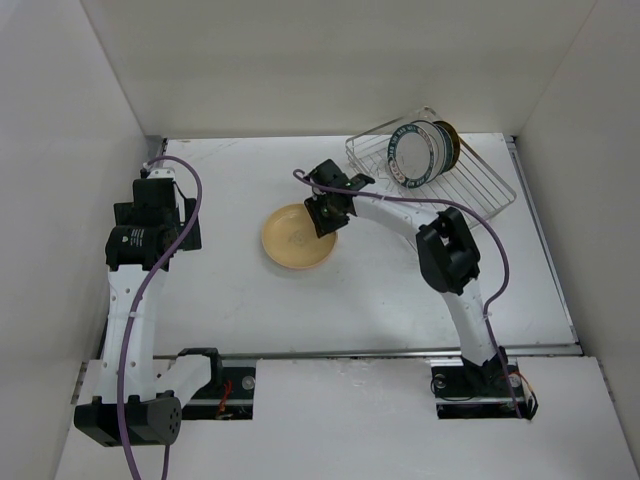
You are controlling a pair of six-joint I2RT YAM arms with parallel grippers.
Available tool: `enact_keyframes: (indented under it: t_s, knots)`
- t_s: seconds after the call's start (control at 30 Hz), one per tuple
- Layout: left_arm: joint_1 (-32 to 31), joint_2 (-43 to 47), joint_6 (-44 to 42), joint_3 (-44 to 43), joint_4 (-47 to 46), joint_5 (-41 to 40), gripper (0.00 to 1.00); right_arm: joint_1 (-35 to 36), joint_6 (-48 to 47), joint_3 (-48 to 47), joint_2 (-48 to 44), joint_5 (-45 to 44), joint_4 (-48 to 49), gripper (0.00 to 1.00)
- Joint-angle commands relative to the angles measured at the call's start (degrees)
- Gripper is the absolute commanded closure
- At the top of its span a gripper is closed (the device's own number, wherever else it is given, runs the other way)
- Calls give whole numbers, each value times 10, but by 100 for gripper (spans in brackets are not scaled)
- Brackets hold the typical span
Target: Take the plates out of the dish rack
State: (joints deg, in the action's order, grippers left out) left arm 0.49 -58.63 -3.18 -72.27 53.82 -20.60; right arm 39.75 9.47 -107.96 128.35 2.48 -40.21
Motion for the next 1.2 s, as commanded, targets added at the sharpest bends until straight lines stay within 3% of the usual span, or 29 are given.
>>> enact_keyframes:
  t_s: [0.0,0.2,0.33,0.47,0.6,0.87,1.17]
  knots:
    - [5,6,-6,-7,-3,-4,0,2,5,-33,-33,-31,0,58]
    - [5,6,-6,-7,-3,-4,0,2,5,-83,-57,-44,-21,58]
    - [5,6,-6,-7,-3,-4,0,-14,12,-128,-95,-107,-21,55]
    - [5,6,-6,-7,-3,-4,0,-89,35,-239,-101,-136,-72,50]
    - [5,6,-6,-7,-3,-4,0,-193,53,-283,-106,-124,-87,45]
    - [5,6,-6,-7,-3,-4,0,-325,65,-273,-75,-95,-76,45]
    - [5,-4,-6,-7,-3,-4,0,-339,45,-226,-65,-23,-9,54]
